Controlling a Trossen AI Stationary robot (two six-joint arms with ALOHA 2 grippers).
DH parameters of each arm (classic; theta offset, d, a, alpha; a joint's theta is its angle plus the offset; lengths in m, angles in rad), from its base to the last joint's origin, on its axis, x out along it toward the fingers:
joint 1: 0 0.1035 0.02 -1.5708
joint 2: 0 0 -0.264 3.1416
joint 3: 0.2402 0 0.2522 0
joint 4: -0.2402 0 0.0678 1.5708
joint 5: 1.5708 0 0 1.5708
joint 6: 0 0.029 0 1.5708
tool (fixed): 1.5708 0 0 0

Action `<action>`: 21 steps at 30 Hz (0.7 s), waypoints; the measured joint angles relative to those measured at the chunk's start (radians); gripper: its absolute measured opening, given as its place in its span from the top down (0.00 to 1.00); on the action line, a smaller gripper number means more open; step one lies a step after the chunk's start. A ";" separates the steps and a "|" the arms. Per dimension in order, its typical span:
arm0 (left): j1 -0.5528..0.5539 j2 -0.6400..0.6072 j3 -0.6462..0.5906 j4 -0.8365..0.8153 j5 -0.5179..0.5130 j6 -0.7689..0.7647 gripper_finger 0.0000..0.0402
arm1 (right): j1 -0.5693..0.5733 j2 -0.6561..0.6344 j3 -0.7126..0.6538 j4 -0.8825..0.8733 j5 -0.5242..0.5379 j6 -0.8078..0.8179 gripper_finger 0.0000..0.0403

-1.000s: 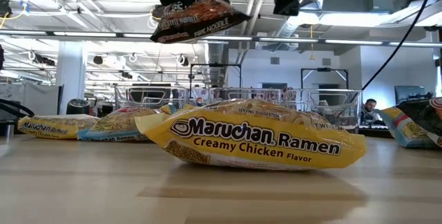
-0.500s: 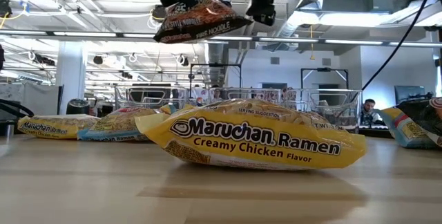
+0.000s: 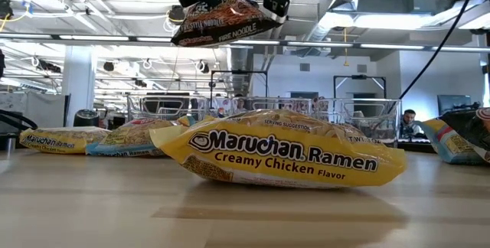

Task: Sort Maruchan noodles
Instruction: Put the black noodle pack into the right transparent bin

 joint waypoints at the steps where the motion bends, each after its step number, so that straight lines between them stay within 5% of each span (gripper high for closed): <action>1: 0.000 0.000 0.000 0.000 0.000 0.000 1.00 | 0.010 0.000 0.000 0.002 0.022 0.000 0.44; 13: -0.002 0.000 0.000 0.008 0.018 0.004 1.00 | 0.078 0.000 0.000 0.008 0.201 0.026 0.44; 21: -0.003 0.000 0.000 0.023 0.019 0.013 1.00 | 0.087 0.001 -0.060 0.012 0.204 0.116 0.44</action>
